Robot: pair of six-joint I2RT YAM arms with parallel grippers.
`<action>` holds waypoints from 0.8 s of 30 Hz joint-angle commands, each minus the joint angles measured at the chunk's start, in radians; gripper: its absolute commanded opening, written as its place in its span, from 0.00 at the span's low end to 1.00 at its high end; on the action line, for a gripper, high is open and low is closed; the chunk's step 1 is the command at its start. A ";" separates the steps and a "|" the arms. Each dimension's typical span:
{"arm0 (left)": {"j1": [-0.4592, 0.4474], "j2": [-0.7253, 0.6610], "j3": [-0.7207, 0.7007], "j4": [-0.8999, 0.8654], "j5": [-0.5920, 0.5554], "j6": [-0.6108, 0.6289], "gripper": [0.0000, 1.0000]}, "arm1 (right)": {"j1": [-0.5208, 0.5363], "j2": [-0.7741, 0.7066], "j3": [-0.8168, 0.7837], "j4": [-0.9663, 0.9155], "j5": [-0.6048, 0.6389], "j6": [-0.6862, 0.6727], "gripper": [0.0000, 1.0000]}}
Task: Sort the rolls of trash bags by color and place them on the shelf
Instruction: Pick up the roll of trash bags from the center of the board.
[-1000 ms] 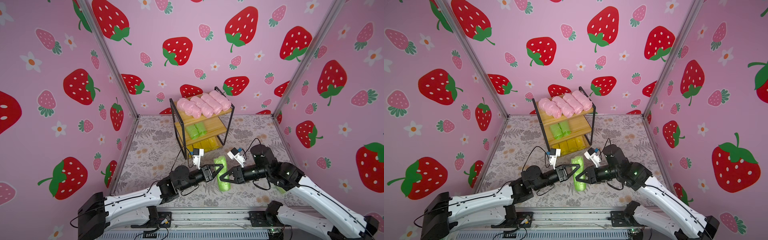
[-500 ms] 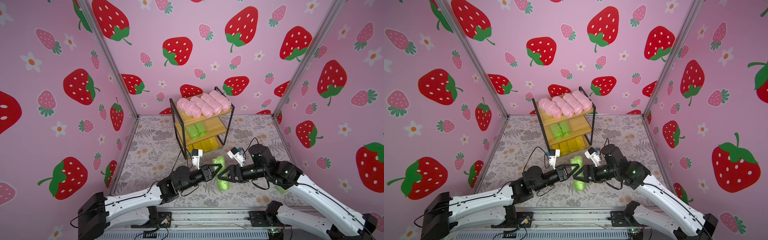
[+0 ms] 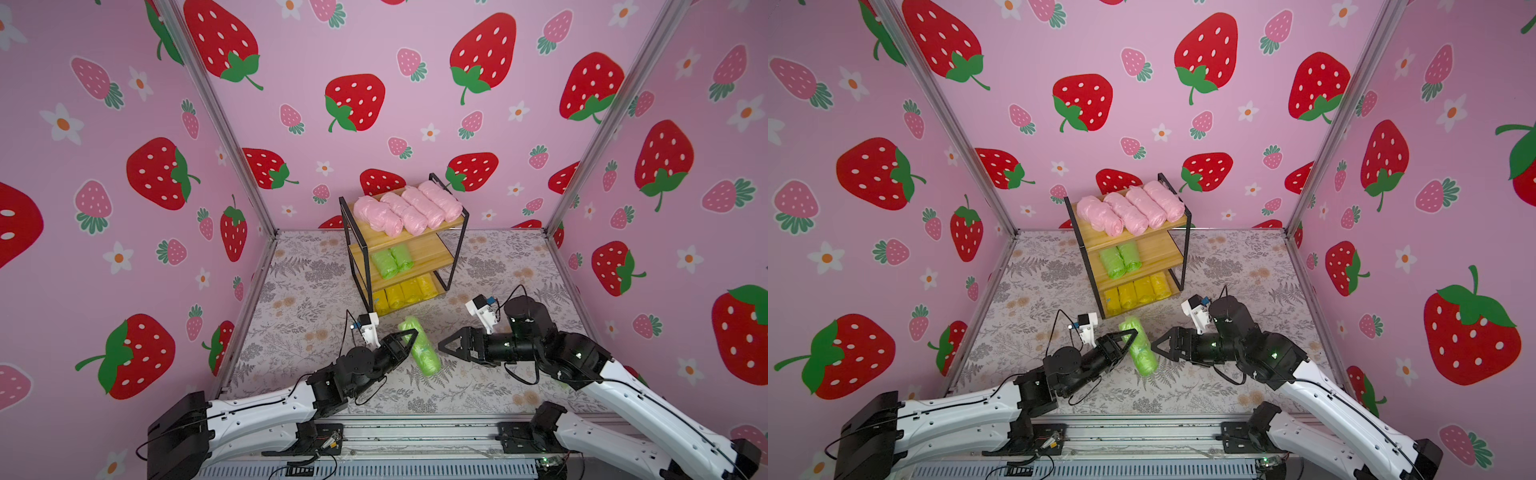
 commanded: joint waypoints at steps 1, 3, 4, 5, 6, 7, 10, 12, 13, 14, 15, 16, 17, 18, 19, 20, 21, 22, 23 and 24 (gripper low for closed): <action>-0.011 -0.052 0.009 0.010 -0.079 -0.033 0.00 | 0.025 0.011 -0.010 0.062 0.018 0.024 1.00; -0.014 -0.066 0.004 0.003 -0.092 -0.034 0.00 | 0.038 0.023 -0.016 0.080 0.021 0.031 1.00; -0.015 -0.072 0.002 0.000 -0.098 -0.036 0.00 | 0.047 0.027 -0.021 0.097 0.022 0.036 1.00; -0.017 -0.077 -0.001 -0.003 -0.102 -0.037 0.00 | 0.056 0.034 -0.025 0.114 0.021 0.042 1.00; -0.016 -0.080 -0.003 -0.004 -0.105 -0.038 0.00 | 0.065 0.039 -0.030 0.131 0.021 0.047 1.00; -0.016 -0.081 -0.004 -0.006 -0.107 -0.041 0.00 | 0.075 0.045 -0.032 0.145 0.023 0.052 0.99; -0.019 -0.082 -0.007 -0.008 -0.111 -0.046 0.00 | 0.108 0.082 -0.026 0.159 0.041 0.055 0.97; -0.021 -0.081 -0.007 -0.009 -0.114 -0.049 0.00 | 0.131 0.098 -0.020 0.167 0.053 0.063 0.95; -0.021 -0.082 -0.007 -0.009 -0.116 -0.049 0.00 | 0.143 0.106 -0.017 0.172 0.059 0.066 0.94; -0.022 -0.083 -0.006 -0.010 -0.118 -0.049 0.00 | 0.156 0.115 -0.014 0.169 0.068 0.067 0.93; -0.022 -0.083 -0.007 -0.011 -0.118 -0.049 0.00 | 0.165 0.120 -0.010 0.164 0.078 0.067 0.92; -0.022 -0.084 -0.007 -0.010 -0.119 -0.049 0.00 | 0.175 0.128 -0.005 0.158 0.091 0.067 0.91; -0.023 -0.085 -0.009 -0.013 -0.120 -0.049 0.00 | 0.183 0.135 -0.002 0.154 0.102 0.066 0.90; -0.024 -0.086 -0.009 -0.012 -0.120 -0.049 0.00 | 0.190 0.141 -0.001 0.152 0.107 0.067 0.89; -0.024 -0.089 -0.009 -0.014 -0.122 -0.049 0.00 | 0.197 0.149 0.000 0.151 0.113 0.066 0.88; -0.025 -0.092 -0.009 -0.015 -0.122 -0.049 0.00 | 0.204 0.156 0.002 0.151 0.120 0.067 0.87; -0.025 -0.093 -0.010 -0.016 -0.124 -0.047 0.00 | 0.210 0.161 0.002 0.151 0.127 0.069 0.86; -0.025 -0.095 -0.010 -0.018 -0.126 -0.047 0.00 | 0.215 0.169 0.003 0.152 0.132 0.071 0.85; -0.026 -0.098 -0.009 -0.021 -0.126 -0.047 0.00 | 0.220 0.176 0.005 0.152 0.137 0.071 0.84; -0.026 -0.099 -0.009 -0.023 -0.125 -0.044 0.00 | 0.223 0.183 0.006 0.154 0.141 0.073 0.82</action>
